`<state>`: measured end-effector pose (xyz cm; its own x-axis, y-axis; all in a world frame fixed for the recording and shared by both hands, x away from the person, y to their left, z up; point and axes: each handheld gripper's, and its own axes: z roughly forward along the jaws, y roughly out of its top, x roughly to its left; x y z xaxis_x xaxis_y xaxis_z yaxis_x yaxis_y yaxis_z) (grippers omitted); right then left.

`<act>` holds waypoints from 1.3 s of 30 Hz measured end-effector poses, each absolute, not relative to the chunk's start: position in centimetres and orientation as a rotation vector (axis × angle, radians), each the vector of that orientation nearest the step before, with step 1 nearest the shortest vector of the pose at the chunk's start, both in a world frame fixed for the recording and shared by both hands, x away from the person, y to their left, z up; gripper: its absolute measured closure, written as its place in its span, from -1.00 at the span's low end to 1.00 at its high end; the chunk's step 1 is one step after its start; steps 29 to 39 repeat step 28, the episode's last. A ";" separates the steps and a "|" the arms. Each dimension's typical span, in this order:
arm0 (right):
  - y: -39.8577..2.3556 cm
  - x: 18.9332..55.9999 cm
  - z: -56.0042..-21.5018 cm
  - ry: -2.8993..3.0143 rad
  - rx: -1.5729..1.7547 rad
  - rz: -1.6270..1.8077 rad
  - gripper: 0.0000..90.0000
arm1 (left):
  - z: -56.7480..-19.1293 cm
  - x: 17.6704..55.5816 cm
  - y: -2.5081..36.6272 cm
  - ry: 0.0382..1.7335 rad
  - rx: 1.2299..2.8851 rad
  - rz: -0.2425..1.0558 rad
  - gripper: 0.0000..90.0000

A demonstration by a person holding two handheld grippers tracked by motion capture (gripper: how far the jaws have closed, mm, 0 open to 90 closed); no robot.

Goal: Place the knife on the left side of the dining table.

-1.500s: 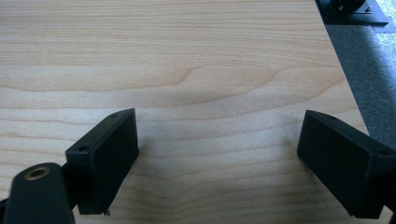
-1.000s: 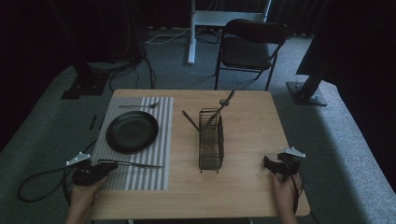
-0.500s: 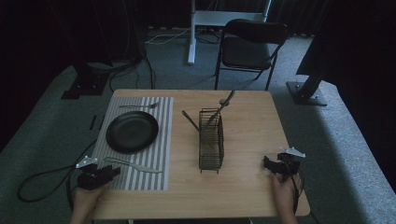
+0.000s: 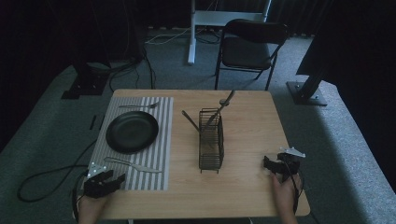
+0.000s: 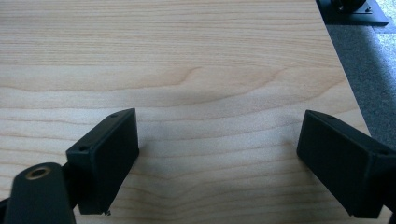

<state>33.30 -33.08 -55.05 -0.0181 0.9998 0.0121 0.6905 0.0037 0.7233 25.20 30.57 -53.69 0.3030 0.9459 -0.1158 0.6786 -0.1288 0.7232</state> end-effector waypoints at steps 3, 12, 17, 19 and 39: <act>-33.1 33.3 -55.0 1.762 1.739 0.766 -0.74 | -53.8 24.9 30.3 1.444 1.869 0.522 -0.12; -33.1 33.3 -55.0 1.763 1.739 0.766 -0.74 | -53.4 24.6 30.1 1.514 1.817 0.541 -0.35; -33.1 33.3 -55.0 1.763 1.739 0.766 -0.74 | -53.3 24.6 30.4 1.532 1.799 0.508 -0.78; -33.1 33.3 -55.0 1.762 1.739 0.766 -0.74 | -53.4 24.5 30.3 1.530 1.796 0.510 -0.82; -33.1 33.3 -55.0 1.762 1.739 0.767 -0.74 | -54.4 24.8 29.0 1.529 1.909 0.566 -1.00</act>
